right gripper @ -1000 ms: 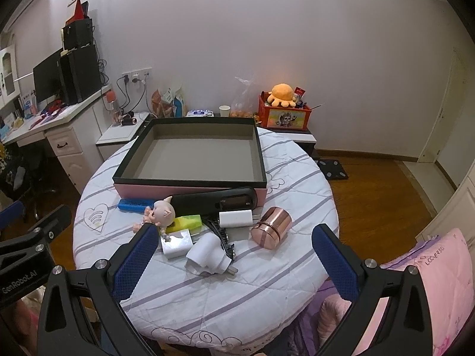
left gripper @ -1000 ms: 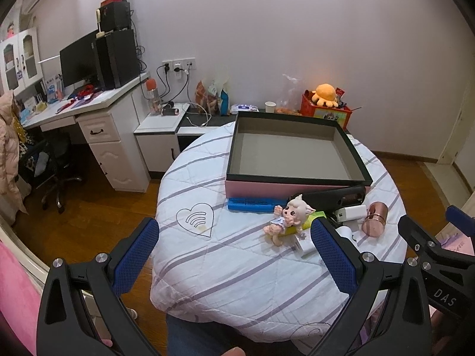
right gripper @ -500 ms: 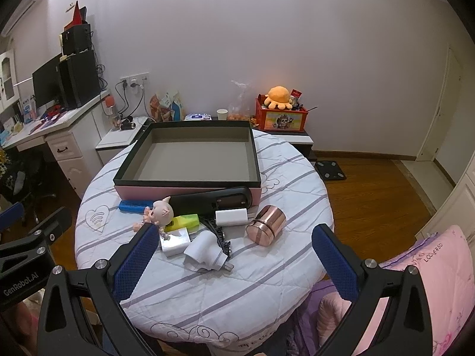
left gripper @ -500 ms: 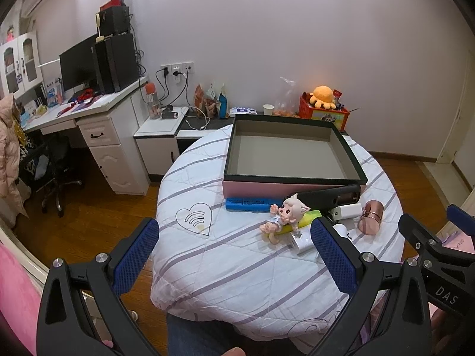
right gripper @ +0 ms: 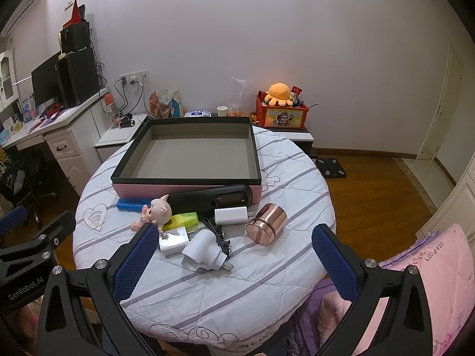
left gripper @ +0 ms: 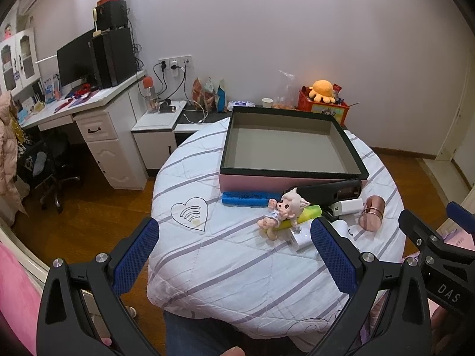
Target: Organize rigid objects
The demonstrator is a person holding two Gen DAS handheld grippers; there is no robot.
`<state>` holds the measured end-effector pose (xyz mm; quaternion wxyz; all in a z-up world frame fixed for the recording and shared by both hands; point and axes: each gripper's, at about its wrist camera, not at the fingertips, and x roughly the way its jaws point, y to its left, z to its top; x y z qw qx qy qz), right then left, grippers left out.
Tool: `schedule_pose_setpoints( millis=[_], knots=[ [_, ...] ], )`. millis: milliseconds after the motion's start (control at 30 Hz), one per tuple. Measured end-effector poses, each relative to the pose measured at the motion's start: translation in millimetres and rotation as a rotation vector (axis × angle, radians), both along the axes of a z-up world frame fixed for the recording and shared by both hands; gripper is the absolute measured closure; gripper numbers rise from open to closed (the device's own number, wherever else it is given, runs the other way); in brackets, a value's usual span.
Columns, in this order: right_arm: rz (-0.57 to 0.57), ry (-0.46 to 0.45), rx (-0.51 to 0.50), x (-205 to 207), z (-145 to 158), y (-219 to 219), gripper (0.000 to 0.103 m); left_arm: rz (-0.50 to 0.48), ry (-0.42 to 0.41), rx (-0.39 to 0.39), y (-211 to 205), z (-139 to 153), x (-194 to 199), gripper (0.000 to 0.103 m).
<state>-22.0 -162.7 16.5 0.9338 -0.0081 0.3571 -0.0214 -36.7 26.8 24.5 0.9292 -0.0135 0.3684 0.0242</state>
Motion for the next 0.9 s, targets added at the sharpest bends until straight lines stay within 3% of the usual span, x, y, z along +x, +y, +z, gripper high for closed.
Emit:
schedule_pose_setpoints(
  millis=[300,633,900],
  knots=[
    [-0.014,0.032,0.010,13.5,-13.9,-10.8,0.000,0.003,0.029,0.006,0.2,-19.7,13.3,0.000],
    [-0.084,0.160,0.071,49.4,-74.4,-53.8,0.000,-0.002,0.120,-0.009,-1.4,-64.3,48.1,0.000],
    [-0.093,0.219,0.009,94.3,-106.6,-64.0,0.000,-0.020,0.158,0.012,-15.8,-85.0,80.1,0.000]
  ],
)
